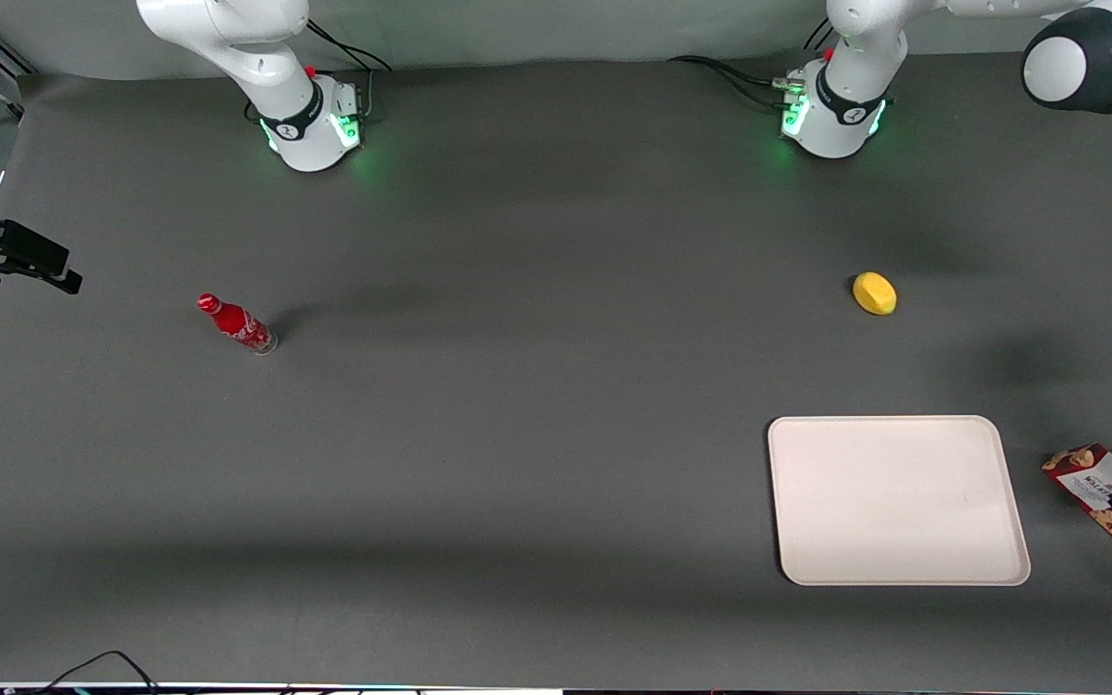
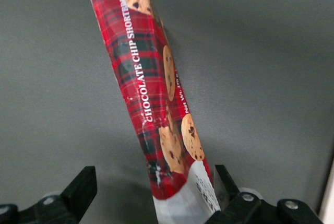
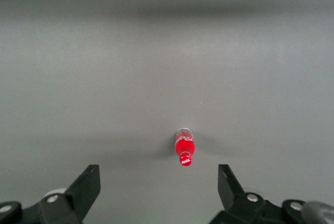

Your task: Place red cookie box on tray

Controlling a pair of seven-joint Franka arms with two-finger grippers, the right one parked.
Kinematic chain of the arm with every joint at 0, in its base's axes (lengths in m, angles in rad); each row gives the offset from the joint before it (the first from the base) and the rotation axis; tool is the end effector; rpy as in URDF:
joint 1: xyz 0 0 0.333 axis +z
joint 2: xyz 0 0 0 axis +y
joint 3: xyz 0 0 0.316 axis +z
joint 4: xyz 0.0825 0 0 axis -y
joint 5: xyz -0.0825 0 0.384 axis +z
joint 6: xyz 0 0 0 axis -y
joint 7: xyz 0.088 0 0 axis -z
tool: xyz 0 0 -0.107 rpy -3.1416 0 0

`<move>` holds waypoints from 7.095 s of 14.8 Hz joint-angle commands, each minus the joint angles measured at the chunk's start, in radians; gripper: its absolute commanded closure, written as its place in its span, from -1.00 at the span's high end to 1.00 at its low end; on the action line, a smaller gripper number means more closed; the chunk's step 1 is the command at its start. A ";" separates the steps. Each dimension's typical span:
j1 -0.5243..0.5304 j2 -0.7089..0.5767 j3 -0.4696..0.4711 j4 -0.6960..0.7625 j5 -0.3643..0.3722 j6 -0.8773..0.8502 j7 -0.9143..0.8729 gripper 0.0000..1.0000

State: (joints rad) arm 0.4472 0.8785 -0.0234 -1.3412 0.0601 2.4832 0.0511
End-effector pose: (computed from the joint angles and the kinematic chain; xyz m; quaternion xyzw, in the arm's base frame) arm 0.6952 0.3183 0.2246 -0.9769 -0.1681 -0.1248 0.0435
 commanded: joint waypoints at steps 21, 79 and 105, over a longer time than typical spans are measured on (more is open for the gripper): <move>-0.021 -0.030 -0.015 0.267 -0.008 -0.574 0.122 -1.00; -0.226 -0.470 -0.064 -0.131 -0.042 -0.725 0.066 1.00; -0.413 -0.897 -0.084 -0.437 -0.019 -0.748 -0.149 1.00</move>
State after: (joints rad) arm 0.0474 -0.0438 -0.1157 -1.8276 0.0334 1.7597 -0.0761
